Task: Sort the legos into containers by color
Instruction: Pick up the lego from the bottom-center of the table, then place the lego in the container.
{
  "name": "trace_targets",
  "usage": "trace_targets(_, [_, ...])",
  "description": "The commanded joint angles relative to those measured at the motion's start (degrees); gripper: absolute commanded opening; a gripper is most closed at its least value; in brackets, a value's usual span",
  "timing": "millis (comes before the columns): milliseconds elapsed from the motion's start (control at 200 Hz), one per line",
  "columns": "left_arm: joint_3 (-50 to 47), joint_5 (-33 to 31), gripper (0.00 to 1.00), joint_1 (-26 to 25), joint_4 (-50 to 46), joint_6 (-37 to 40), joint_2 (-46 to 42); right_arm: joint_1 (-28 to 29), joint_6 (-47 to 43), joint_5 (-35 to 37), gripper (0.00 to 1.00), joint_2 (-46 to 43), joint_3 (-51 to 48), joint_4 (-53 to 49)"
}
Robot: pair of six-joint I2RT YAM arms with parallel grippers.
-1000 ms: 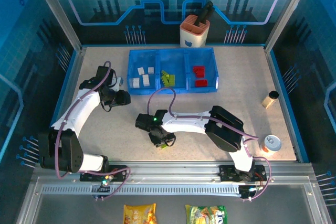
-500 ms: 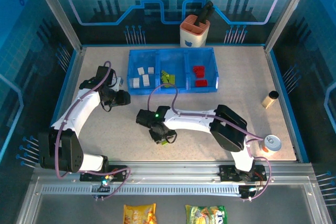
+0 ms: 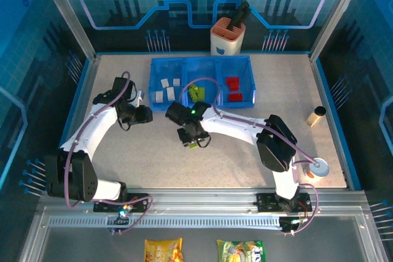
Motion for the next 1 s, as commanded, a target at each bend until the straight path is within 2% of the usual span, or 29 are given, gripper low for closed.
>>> trace_targets(0, [-0.3, 1.5, 0.44, 0.7, 0.0, 1.1, 0.5, -2.9, -3.4, 1.0, 0.33, -0.4, 4.2, -2.5])
trace_targets(470, [-0.2, 1.2, 0.44, 0.8, -0.2, 1.2, 0.3, -14.4, -10.3, 0.2, 0.33, 7.0, 19.2, -3.3])
trace_targets(991, [-0.2, 1.7, 0.43, 0.8, -0.1, 1.2, 0.3, -22.0, -15.7, -2.5, 0.33, 19.7, 34.6, -0.2])
